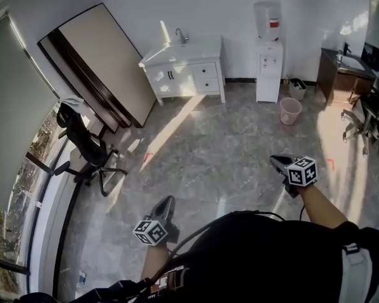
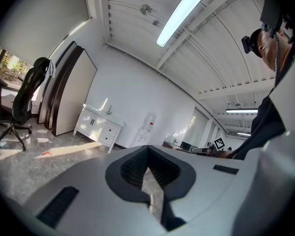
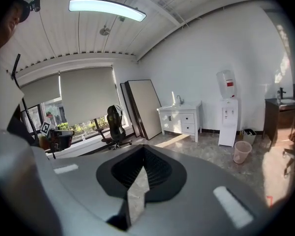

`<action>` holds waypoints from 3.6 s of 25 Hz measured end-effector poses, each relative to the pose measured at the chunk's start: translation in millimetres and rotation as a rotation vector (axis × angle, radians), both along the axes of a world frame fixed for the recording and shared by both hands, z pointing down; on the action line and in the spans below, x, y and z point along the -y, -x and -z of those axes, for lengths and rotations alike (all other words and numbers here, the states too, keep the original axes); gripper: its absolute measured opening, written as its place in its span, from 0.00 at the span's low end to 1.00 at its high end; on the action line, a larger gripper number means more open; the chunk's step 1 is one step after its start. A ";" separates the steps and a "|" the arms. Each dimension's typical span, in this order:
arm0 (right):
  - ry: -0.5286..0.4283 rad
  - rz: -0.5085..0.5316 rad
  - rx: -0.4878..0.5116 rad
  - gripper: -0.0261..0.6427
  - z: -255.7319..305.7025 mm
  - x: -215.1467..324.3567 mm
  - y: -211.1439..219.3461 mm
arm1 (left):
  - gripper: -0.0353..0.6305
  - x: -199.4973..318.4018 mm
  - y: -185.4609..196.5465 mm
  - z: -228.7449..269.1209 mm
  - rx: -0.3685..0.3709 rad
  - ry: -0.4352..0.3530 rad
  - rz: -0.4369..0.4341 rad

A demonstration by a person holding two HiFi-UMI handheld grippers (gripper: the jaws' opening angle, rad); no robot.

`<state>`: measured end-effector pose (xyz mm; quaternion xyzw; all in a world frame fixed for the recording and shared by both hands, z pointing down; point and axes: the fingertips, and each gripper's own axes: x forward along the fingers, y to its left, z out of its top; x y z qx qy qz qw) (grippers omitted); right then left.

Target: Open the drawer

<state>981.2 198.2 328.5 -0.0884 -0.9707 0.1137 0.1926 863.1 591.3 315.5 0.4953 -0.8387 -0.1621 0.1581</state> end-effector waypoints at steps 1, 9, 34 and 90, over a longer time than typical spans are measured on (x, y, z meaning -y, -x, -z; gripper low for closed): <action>0.000 0.000 -0.007 0.04 -2.0 -1.9 6.2 | 0.04 -1.7 6.7 -1.9 -0.006 -0.002 0.001; 0.024 0.011 -0.029 0.04 -19.3 31.6 61.3 | 0.04 20.8 50.2 -17.2 -0.037 0.019 0.027; 0.033 0.217 -0.026 0.04 -24.4 238.5 307.9 | 0.04 234.3 217.6 -2.4 -0.018 0.029 0.191; 0.012 0.258 -0.021 0.04 -11.5 351.1 938.2 | 0.04 356.4 827.0 6.1 -0.009 0.002 0.206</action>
